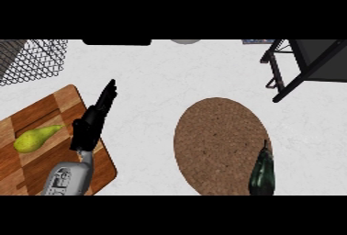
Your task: Pick the croissant from the placemat and place it in the tiered shelf
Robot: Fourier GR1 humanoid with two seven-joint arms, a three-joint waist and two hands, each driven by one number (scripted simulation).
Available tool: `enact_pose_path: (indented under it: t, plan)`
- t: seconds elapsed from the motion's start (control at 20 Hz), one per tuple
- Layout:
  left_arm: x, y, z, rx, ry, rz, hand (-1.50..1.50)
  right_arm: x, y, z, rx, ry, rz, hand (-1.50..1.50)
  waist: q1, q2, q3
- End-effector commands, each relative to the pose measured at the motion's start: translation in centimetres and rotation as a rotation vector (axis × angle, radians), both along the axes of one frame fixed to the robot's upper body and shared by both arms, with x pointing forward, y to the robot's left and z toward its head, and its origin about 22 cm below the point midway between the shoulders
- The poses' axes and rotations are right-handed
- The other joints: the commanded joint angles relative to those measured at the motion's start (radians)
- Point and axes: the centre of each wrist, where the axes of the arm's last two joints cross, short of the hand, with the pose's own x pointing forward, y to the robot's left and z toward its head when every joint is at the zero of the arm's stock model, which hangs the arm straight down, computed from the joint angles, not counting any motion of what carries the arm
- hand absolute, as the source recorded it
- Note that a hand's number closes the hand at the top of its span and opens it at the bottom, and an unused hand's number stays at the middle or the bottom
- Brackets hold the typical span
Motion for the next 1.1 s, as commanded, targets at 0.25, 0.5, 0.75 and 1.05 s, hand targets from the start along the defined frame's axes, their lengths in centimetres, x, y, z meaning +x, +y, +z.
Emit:
enact_pose_path:
  t: [0.25, 0.5, 0.75, 1.05]
  plan:
    - [-0.1, 0.2, -0.1, -0.01, -0.004, -0.002, 0.0, 2.3, -1.6, -3.7, 0.265, -0.186, 0.092, 1.5, 0.002, 0.0, 0.001]
    - [0.3, 0.7, -0.8, 0.004, 0.009, -0.005, 0.0, 3.2, -5.5, -3.8, 0.254, -0.177, 0.122, 1.5, -0.005, 0.0, 0.0]
    - [-0.8, 1.9, -0.2, 0.005, -0.014, 0.0, 0.0, 3.9, -6.5, -2.0, 0.268, -0.172, 0.126, 1.5, -0.002, -0.002, 0.0]
    - [-1.8, -0.7, -0.1, 0.007, 0.001, -0.02, 0.0, 3.8, -9.5, -5.2, 0.193, -0.092, -0.197, -1.5, 0.008, -0.002, 0.0]
